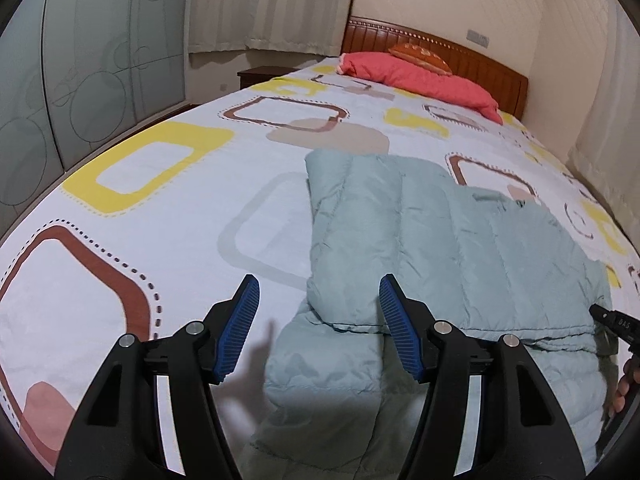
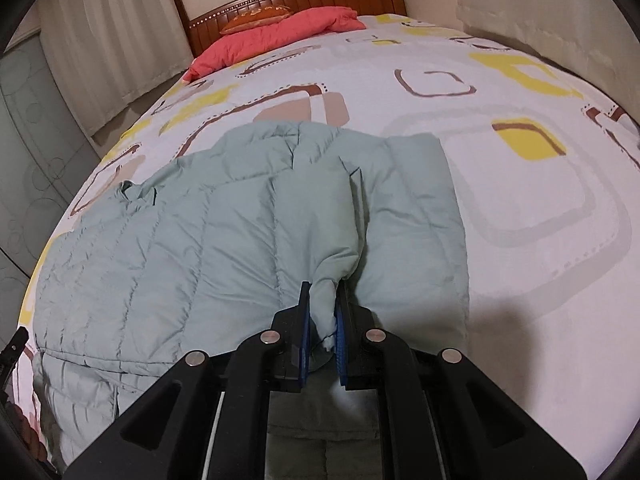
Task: Fold large clothes
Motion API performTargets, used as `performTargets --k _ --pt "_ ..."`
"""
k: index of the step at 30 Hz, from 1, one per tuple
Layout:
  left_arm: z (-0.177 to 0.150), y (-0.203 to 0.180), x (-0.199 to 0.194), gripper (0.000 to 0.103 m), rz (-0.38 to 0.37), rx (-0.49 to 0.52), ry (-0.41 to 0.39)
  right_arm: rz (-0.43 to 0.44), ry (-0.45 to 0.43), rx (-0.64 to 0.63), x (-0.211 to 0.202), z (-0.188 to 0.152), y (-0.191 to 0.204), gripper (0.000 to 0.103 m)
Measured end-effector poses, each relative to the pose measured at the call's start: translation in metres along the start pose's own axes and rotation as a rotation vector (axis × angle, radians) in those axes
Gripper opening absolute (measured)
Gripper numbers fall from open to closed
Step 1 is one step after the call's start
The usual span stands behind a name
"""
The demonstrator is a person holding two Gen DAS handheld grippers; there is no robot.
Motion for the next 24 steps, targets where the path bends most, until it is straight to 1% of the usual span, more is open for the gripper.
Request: performTargets --k 3,4,7,8,10,11,13,14,17,21,24 --pt "-0.001 -0.002 0.004 0.062 0.000 0.006 0.010 0.013 0.012 0.018 0.000 -0.002 -0.003 0.014" --pt "0.000 -0.002 0.005 0.062 -0.001 0.006 0.013 0.015 0.018 0.020 0.000 -0.002 -0.003 0.018" --pt "0.006 -0.002 0.003 0.062 -0.013 -0.019 0.009 0.004 0.028 0.020 -0.009 0.001 -0.001 0.034" --pt "0.009 -0.001 0.002 0.062 -0.015 -0.025 0.003 -0.011 0.016 0.015 -0.015 0.003 0.001 0.047" --pt "0.015 -0.001 0.002 0.062 -0.016 -0.033 -0.010 -0.050 -0.046 -0.002 -0.030 0.012 0.005 0.055" --pt "0.019 -0.003 0.006 0.062 -0.017 -0.032 -0.010 -0.053 -0.072 -0.009 -0.035 0.018 0.011 0.054" --pt "0.026 -0.009 0.015 0.062 -0.020 -0.032 -0.005 -0.026 -0.076 -0.009 -0.032 0.026 0.022 0.054" --pt "0.029 -0.012 0.019 0.062 -0.025 -0.034 -0.007 -0.001 -0.068 -0.004 -0.026 0.030 0.031 0.054" --pt "0.038 -0.024 0.038 0.062 -0.022 -0.016 0.000 0.031 -0.060 -0.016 -0.004 0.042 0.055 0.054" --pt "0.038 -0.040 0.065 0.062 -0.029 0.010 0.030 0.031 -0.041 -0.062 0.027 0.044 0.080 0.054" --pt "0.028 -0.048 0.085 0.062 -0.009 0.047 0.065 -0.007 -0.012 -0.110 0.050 0.034 0.089 0.054"
Point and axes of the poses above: each gripper's, at about its wrist camera, not at the fingertips, and x roughly the way its jaws point, y to its left, z to its top, the point moved 5 cm from there along x, roughly the way its jaws point, and after that the axes turned 11 degrees about -y, right-handed, at the moved point
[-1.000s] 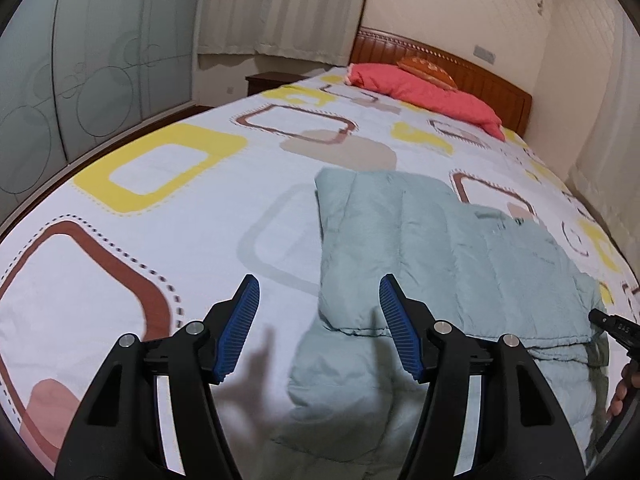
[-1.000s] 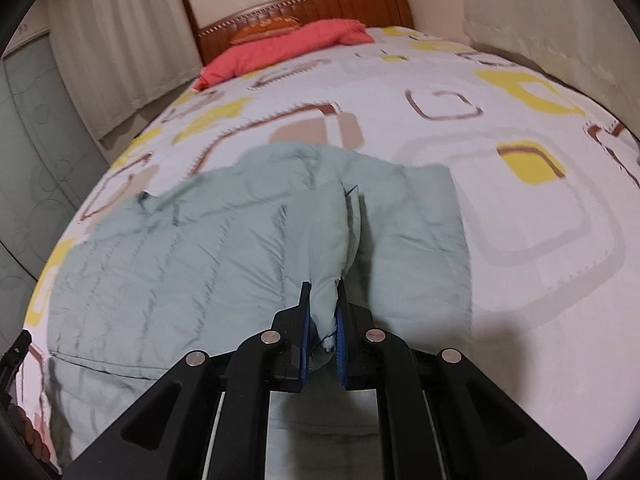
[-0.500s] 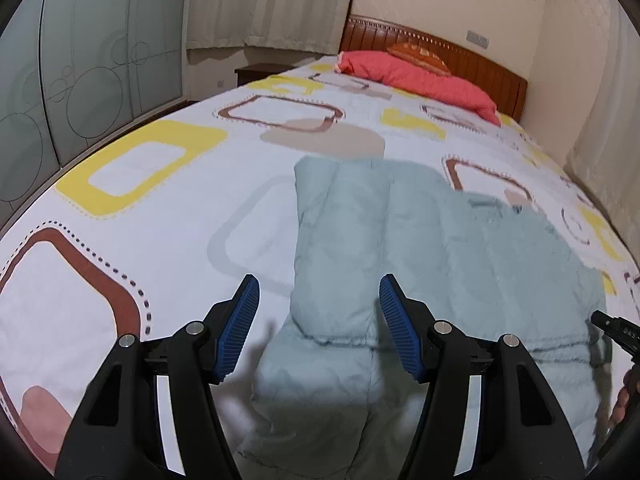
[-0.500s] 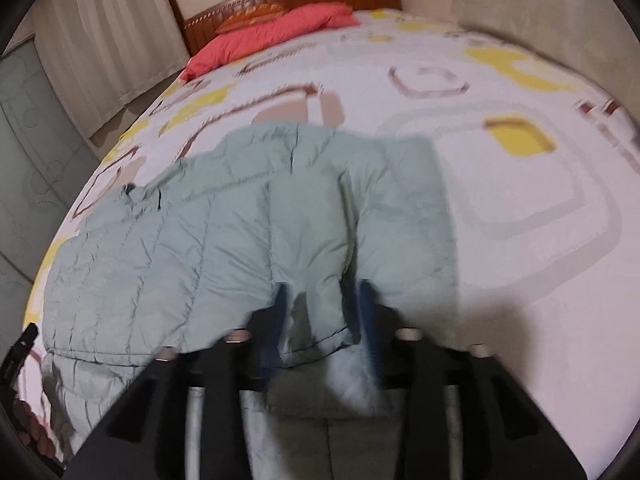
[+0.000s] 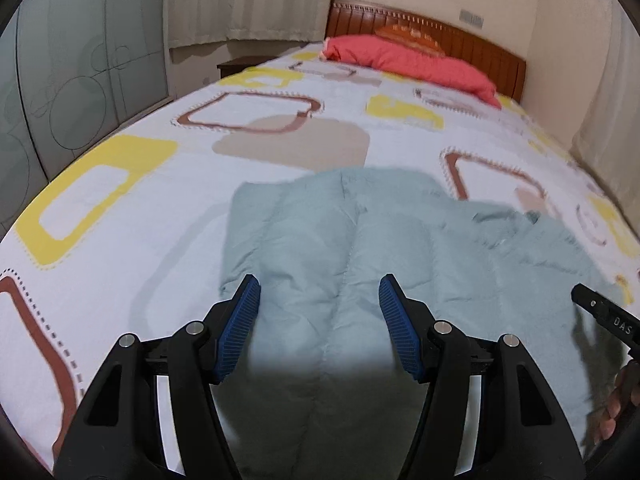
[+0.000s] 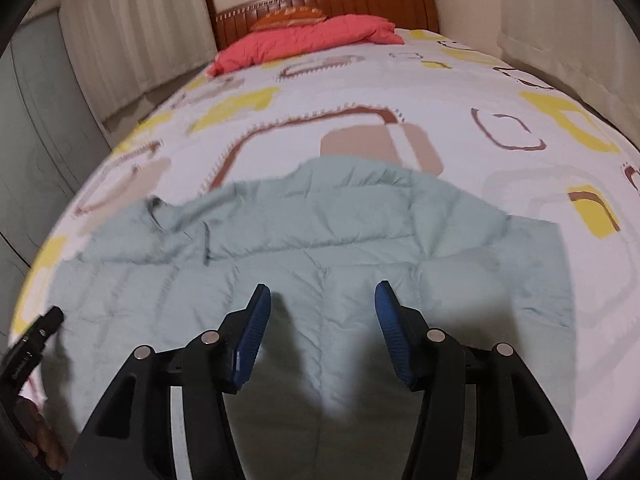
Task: Fold large clothes
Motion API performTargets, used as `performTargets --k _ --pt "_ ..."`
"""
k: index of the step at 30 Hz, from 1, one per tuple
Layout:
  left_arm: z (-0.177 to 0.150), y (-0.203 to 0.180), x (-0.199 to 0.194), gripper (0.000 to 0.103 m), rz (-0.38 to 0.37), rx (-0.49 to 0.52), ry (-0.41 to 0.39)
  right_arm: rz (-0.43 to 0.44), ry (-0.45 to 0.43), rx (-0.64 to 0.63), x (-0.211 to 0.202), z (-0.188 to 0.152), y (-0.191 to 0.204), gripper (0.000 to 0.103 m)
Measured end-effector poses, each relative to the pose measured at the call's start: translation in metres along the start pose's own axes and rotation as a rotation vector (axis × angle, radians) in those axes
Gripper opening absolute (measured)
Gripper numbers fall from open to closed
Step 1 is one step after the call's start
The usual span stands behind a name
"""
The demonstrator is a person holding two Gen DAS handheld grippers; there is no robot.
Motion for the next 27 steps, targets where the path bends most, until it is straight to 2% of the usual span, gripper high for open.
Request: performTargets --k 2,6,11,13,14,15,17,20,22,23,25,27 --pt "-0.010 -0.002 0.014 0.062 0.010 0.023 0.037 -0.018 0.039 -0.013 0.015 -0.010 -0.001 0.055" --pt "-0.016 -0.004 0.022 0.064 0.016 0.047 0.057 -0.024 0.034 -0.036 0.017 -0.015 0.000 0.055" --pt "-0.012 0.014 -0.004 0.063 -0.005 -0.042 0.033 -0.002 0.009 0.013 -0.012 -0.011 -0.011 0.055" --pt "-0.016 0.024 -0.011 0.063 0.001 -0.076 0.024 -0.020 -0.007 0.014 -0.025 -0.017 -0.020 0.055" --pt "-0.021 0.029 -0.011 0.063 0.005 -0.088 0.037 -0.040 -0.001 0.009 -0.028 -0.023 -0.026 0.055" --pt "-0.027 0.032 -0.007 0.068 0.006 -0.089 0.053 -0.054 0.011 0.003 -0.026 -0.031 -0.031 0.055" --pt "-0.034 0.036 0.000 0.069 -0.016 -0.116 0.079 -0.036 0.015 0.006 -0.019 -0.040 -0.035 0.055" --pt "-0.028 0.039 -0.018 0.068 -0.002 -0.130 0.049 -0.030 0.015 0.022 -0.028 -0.037 -0.038 0.055" --pt "-0.028 0.044 -0.027 0.068 0.009 -0.125 0.017 -0.055 -0.020 0.043 -0.043 -0.036 -0.047 0.055" --pt "-0.033 0.049 -0.025 0.068 0.040 -0.098 0.023 -0.071 -0.022 0.044 -0.044 -0.039 -0.051 0.055" --pt "-0.045 0.054 -0.013 0.069 0.007 -0.124 0.082 -0.050 0.016 0.047 -0.030 -0.050 -0.057 0.055" --pt "-0.039 0.054 -0.023 0.068 0.032 -0.116 0.061 -0.058 0.022 0.036 -0.032 -0.047 -0.055 0.055"
Point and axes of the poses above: each gripper's, at about its wrist camera, not at the fingertips, and x roughly the way its jaws point, y to its left, z to its top, the point moved 5 cm from there along x, roughly the way its jaws point, and after that the axes turned 11 degrees about -y, right-handed, at the moved point
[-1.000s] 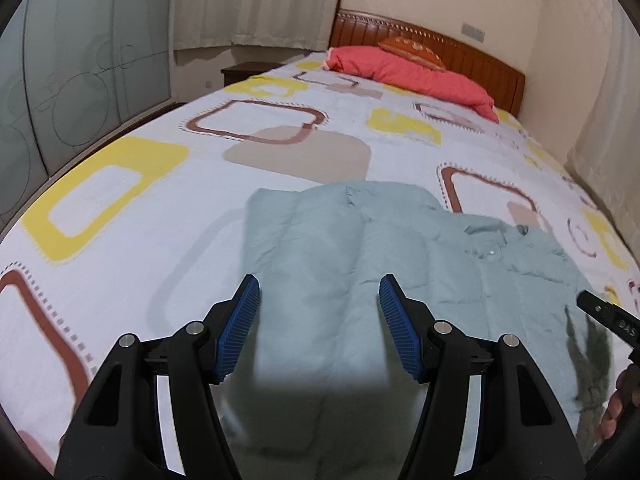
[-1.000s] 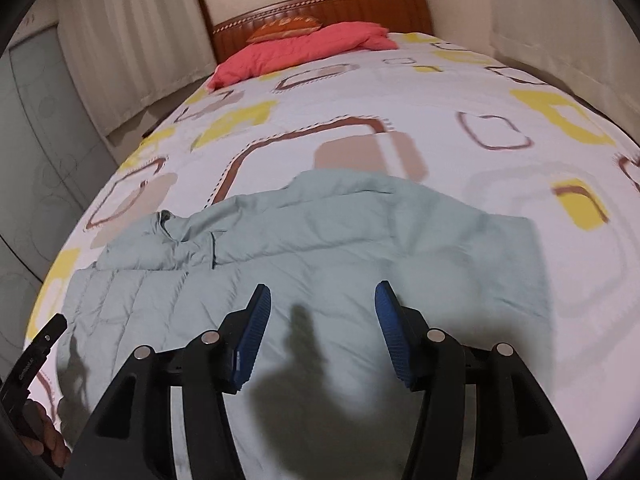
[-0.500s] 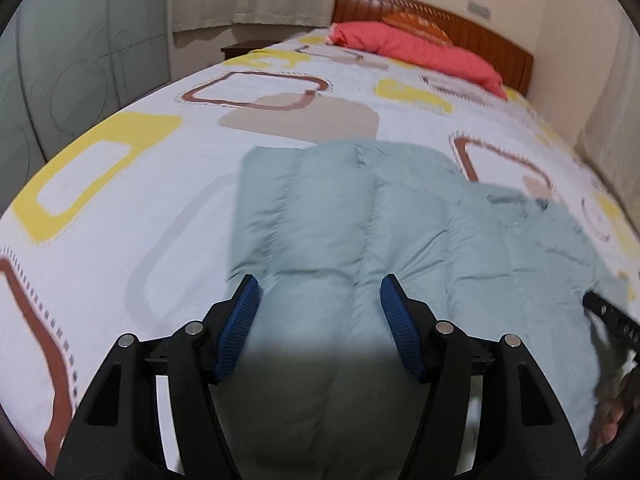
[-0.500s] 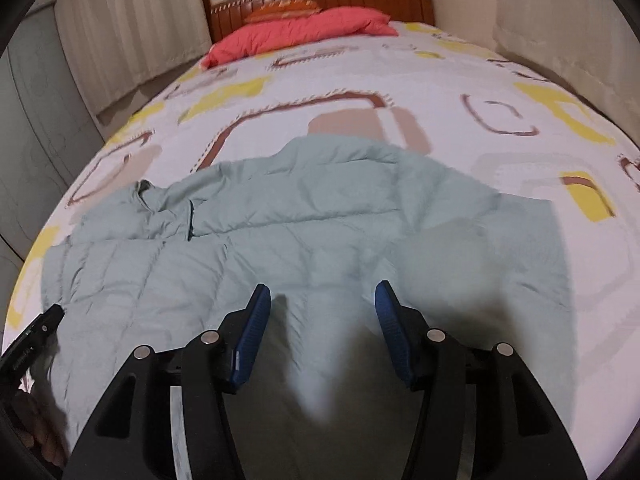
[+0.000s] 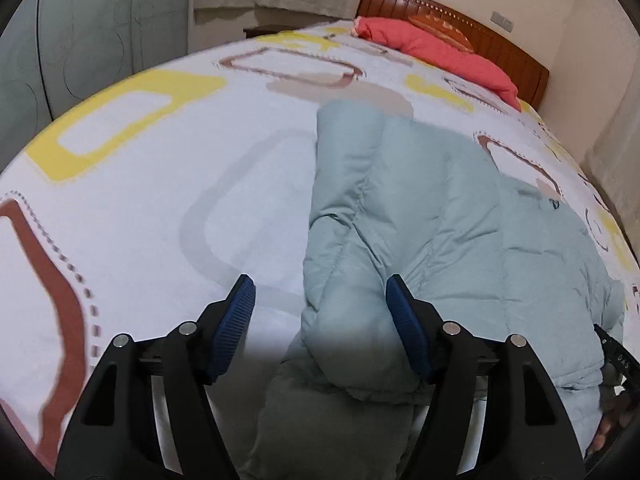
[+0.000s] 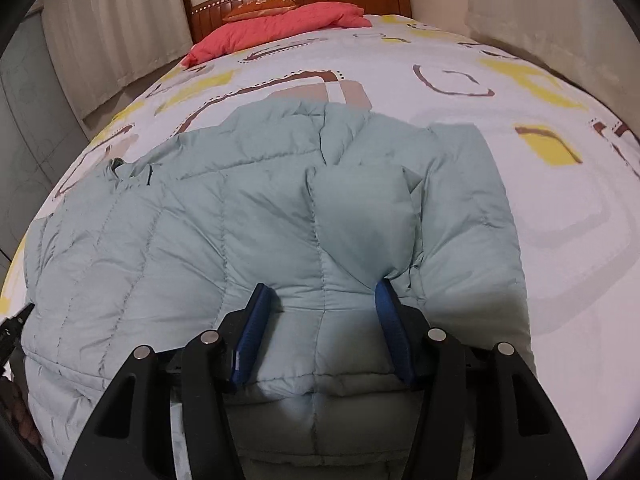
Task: Fold large clothes
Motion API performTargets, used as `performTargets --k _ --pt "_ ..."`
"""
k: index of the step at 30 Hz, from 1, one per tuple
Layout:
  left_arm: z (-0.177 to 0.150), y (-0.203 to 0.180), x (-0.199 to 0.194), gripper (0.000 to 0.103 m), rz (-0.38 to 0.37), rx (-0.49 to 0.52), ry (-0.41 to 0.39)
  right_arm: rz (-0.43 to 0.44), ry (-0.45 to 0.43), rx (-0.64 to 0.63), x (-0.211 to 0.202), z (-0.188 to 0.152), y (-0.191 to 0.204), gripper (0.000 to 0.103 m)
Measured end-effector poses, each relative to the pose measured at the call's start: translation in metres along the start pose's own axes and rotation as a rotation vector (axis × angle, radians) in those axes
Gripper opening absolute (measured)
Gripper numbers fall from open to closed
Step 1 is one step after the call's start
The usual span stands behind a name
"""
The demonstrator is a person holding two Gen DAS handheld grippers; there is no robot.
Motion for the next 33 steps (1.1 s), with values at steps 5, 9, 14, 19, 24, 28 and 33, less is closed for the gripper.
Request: performTargets --k 5,9,14,19,24,28,33 --pt "0.014 -0.015 -0.043 0.067 0.013 0.000 -0.114 0.019 -0.059 0.040 -0.035 0.017 0.016 0.055" --pt "0.012 -0.054 -0.050 0.067 -0.094 0.019 -0.113 0.118 -0.063 0.014 -0.036 0.018 0.056 0.055" --pt "-0.020 -0.090 -0.007 0.067 -0.095 0.114 0.005 0.119 -0.007 -0.087 -0.011 -0.012 0.095 0.055" --pt "-0.011 -0.091 -0.018 0.066 -0.105 0.113 -0.014 0.133 0.015 -0.075 -0.012 -0.007 0.093 0.055" --pt "0.027 -0.099 -0.021 0.066 -0.111 0.121 -0.123 0.120 -0.051 -0.051 -0.006 0.032 0.093 0.055" --pt "0.034 -0.101 0.019 0.066 -0.064 0.118 -0.078 0.085 -0.040 -0.083 0.023 0.039 0.098 0.055" --pt "0.014 -0.100 0.049 0.066 -0.041 0.152 -0.008 0.065 -0.007 -0.099 0.049 0.022 0.092 0.056"
Point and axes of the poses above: each gripper's, at about its wrist camera, not at the fingertips, and x roughly the way its jaws point, y to its left, z to its top, the point moved 5 cm from there along x, roughly the way its jaws point, and after that the axes turned 11 degrees about -y, right-handed, at the moved point
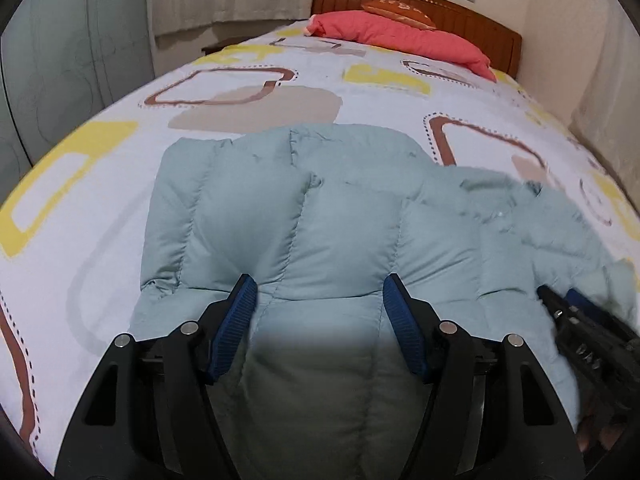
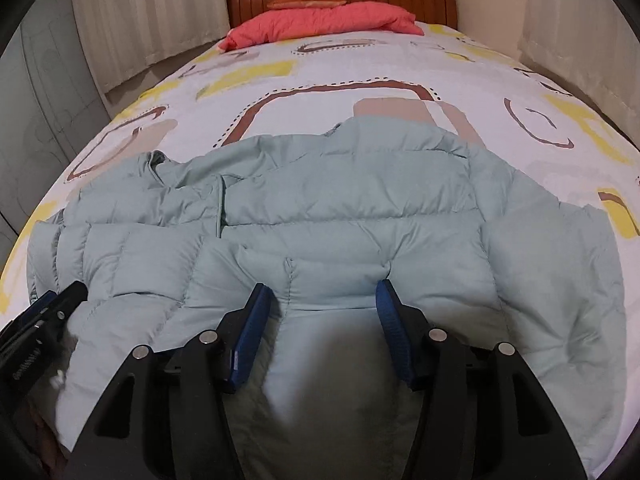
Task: Fold large clothes
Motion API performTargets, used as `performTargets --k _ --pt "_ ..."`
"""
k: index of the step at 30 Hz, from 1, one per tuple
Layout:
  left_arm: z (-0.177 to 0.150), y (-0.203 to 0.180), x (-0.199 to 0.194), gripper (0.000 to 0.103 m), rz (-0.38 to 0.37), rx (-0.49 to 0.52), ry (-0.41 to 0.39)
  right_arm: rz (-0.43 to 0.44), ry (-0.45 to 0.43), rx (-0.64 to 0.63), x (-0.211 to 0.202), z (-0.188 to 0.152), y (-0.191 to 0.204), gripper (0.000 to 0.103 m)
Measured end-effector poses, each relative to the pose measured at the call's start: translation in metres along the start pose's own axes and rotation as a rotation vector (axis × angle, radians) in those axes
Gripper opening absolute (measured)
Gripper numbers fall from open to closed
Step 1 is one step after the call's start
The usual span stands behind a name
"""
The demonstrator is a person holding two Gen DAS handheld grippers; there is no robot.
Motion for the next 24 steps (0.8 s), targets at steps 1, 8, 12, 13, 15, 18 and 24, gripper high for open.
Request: performTargets --k 1,8,12,13,15,18,24 --pt "-0.001 -0.001 0.000 0.066 0.006 0.007 -0.001 -0.006 0.001 -0.009 0.000 0.000 0.001 0.056" --pt "-0.001 0.019 -0.035 0.067 -0.015 -0.037 0.001 0.041 -0.015 0.060 -0.034 0.004 -0.014 0.065" --pt "-0.014 0.047 -0.069 0.069 -0.009 -0.086 -0.012 0.034 -0.038 0.098 -0.074 -0.010 -0.038 0.067" --pt "-0.018 0.054 -0.077 0.069 -0.005 -0.100 -0.013 0.028 -0.033 0.108 -0.082 -0.015 -0.046 0.067" --pt "-0.028 0.071 -0.095 0.071 0.007 -0.136 -0.008 0.010 -0.028 0.139 -0.102 -0.028 -0.064 0.067" --pt "-0.047 0.094 -0.118 0.071 0.016 -0.181 0.007 -0.015 -0.016 0.163 -0.124 -0.045 -0.084 0.067" --pt "-0.093 0.134 -0.161 0.072 0.024 -0.270 0.054 -0.061 -0.007 0.200 -0.176 -0.088 -0.127 0.067"
Point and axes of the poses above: each gripper's, at about its wrist camera, not at the fingertips, and x roughly the way its jaws point, y to its left, z to its top, the point moved 5 cm from there along x, roughly the way its jaws point, and after that the axes turned 11 degrees about -y, right-handed, at the moved point
